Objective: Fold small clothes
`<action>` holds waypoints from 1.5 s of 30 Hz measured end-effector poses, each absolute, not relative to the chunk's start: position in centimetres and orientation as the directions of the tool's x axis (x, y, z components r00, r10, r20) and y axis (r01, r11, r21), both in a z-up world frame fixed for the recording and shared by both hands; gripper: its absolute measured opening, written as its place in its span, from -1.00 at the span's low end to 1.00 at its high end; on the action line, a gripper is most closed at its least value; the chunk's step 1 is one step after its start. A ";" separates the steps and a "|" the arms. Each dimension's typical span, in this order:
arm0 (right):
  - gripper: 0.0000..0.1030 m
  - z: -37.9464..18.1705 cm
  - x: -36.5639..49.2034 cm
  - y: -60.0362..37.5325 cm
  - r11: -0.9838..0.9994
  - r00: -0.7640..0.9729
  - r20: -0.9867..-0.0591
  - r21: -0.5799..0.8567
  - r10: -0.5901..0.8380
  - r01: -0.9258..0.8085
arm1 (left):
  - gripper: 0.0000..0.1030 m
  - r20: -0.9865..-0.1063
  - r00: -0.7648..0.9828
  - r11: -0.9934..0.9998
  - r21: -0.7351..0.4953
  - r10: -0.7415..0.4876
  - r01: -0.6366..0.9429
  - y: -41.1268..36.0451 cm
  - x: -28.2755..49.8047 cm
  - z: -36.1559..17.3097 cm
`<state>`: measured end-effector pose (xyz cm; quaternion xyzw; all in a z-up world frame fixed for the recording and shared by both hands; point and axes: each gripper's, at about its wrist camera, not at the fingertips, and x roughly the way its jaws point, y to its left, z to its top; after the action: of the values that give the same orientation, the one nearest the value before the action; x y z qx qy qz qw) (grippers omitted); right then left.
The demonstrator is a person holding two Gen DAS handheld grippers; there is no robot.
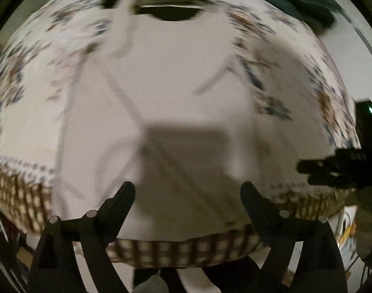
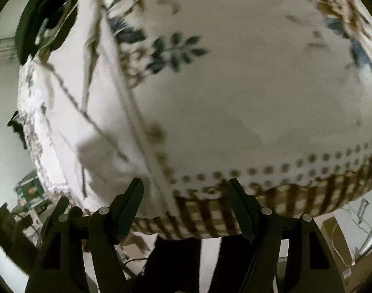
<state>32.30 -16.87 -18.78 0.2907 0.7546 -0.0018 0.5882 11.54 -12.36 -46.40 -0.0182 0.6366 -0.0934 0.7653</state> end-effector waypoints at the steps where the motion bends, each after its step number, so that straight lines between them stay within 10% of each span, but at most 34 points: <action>1: 0.41 -19.7 31.8 -16.0 0.828 -0.142 -0.878 0.362 0.457 0.429 | 0.71 -0.975 0.175 0.988 -0.125 -0.139 0.090 -11.1 11.7 -46.4; 7: 0.35 -24.4 32.6 -10.9 0.844 -0.203 -0.848 0.403 0.490 0.354 | 0.71 -0.989 0.142 0.992 -0.045 -0.028 -0.115 -1.7 11.7 -48.8; 11: -0.86 -29.3 29.3 -8.4 0.845 -0.281 -0.823 0.377 0.493 0.379 | 0.71 -0.994 0.107 0.984 -0.010 0.009 -0.180 2.4 11.3 -51.0; 12: -0.90 -29.7 28.4 -8.5 0.843 -0.264 -0.837 0.356 0.479 0.403 | 0.71 -0.995 0.099 0.982 -0.015 0.004 -0.187 3.1 11.1 -51.4; 19: -0.86 -32.9 23.7 -9.0 0.881 -0.310 -0.857 0.288 0.413 0.376 | 0.71 -0.996 0.084 0.982 -0.042 -0.027 -0.183 4.9 11.1 -51.3; 24: -0.27 -32.1 27.0 -12.5 0.851 -0.200 -0.880 0.321 0.430 0.416 | 0.71 -0.981 0.192 0.993 -0.049 -0.027 -0.107 2.4 18.1 -47.9; 34: -0.27 -40.3 39.1 -16.8 0.816 0.090 -0.939 0.333 0.331 0.473 | 0.71 -0.919 0.383 0.989 0.129 0.093 0.071 -4.6 41.1 -48.7; 45: -0.27 -53.6 40.9 -18.4 0.887 0.036 -0.992 0.125 0.122 0.445 | 0.76 -0.897 0.343 0.945 0.320 0.279 0.068 -2.4 46.4 -54.6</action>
<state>40.95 -18.43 -53.60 0.2073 0.6844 -0.1172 0.6891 46.45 -2.36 -54.57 0.1521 0.5695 0.0656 0.8051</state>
